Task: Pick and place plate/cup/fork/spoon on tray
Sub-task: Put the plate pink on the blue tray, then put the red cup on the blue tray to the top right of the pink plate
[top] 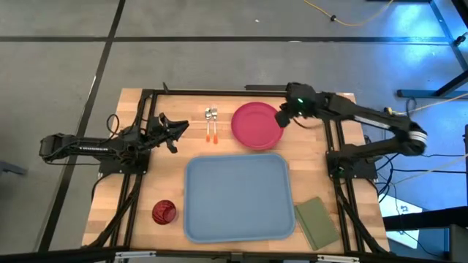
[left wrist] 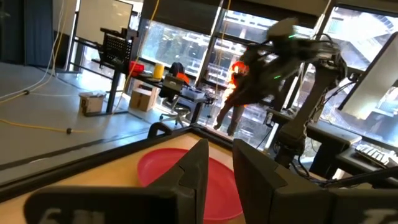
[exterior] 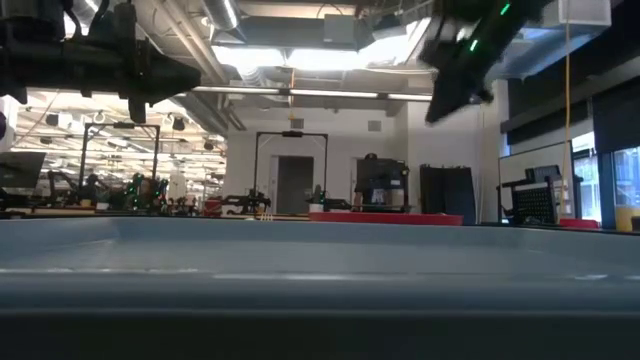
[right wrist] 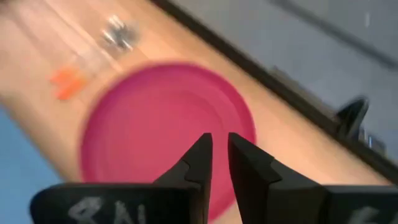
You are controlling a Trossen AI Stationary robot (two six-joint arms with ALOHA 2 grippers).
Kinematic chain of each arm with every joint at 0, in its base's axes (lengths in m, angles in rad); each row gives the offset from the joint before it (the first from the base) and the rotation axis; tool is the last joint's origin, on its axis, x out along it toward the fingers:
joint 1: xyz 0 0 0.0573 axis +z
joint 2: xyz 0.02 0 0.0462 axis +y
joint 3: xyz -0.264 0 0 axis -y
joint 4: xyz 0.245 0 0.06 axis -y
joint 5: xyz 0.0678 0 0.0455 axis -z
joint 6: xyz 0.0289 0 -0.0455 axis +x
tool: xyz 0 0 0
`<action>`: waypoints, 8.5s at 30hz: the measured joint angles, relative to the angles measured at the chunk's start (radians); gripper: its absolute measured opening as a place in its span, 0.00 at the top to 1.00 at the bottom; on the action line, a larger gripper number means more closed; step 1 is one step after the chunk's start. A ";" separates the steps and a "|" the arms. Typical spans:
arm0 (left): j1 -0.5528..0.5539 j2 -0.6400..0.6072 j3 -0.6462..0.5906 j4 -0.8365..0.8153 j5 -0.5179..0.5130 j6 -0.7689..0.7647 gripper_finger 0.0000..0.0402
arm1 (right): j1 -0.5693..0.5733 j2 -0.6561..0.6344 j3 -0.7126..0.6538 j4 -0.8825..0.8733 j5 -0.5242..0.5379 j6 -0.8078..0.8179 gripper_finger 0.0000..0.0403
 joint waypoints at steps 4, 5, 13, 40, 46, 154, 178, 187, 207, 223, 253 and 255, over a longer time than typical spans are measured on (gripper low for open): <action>0.000 0.000 0.000 0.000 0.000 -0.001 0.83 | -0.119 0.133 0.014 0.001 -0.068 -0.066 0.86; 0.000 0.000 0.000 -0.001 0.000 -0.001 0.83 | -0.145 0.159 0.016 0.002 -0.086 -0.079 0.86; 0.000 0.000 0.000 -0.003 0.000 0.004 0.83 | -0.289 0.317 0.025 0.014 -0.279 -0.181 0.86; 0.000 0.000 0.001 -0.086 0.000 0.005 0.83 | -0.299 0.451 0.024 0.040 -0.249 -0.177 0.69; 0.000 0.000 0.001 -0.086 0.000 0.004 0.83 | -0.298 0.451 0.023 0.029 -0.258 -0.167 0.69; -0.002 0.000 0.000 -0.135 -0.001 -0.003 0.83 | 0.645 0.511 0.061 0.198 -0.162 0.453 0.89; -0.177 -0.005 0.155 -0.227 0.383 -0.115 0.83 | 0.609 0.505 0.390 -0.244 0.492 0.274 0.92; -0.463 0.151 0.539 -0.902 0.264 -0.114 0.83 | 0.658 0.506 0.367 -0.714 0.579 0.782 0.92; -0.743 0.544 0.885 -1.469 0.463 -0.820 0.83 | 0.747 0.506 0.241 -0.731 0.538 0.911 0.92; -0.873 0.783 1.101 -1.676 0.405 -0.888 0.83 | 0.789 0.506 0.241 -0.645 0.519 0.909 0.92; -0.917 0.864 1.107 -1.803 0.281 -1.013 0.70 | 0.793 0.506 0.241 -0.595 0.519 0.904 0.92; -0.923 0.884 1.107 -1.803 0.304 -1.014 0.70 | 0.793 0.506 0.241 -0.595 0.519 0.904 0.92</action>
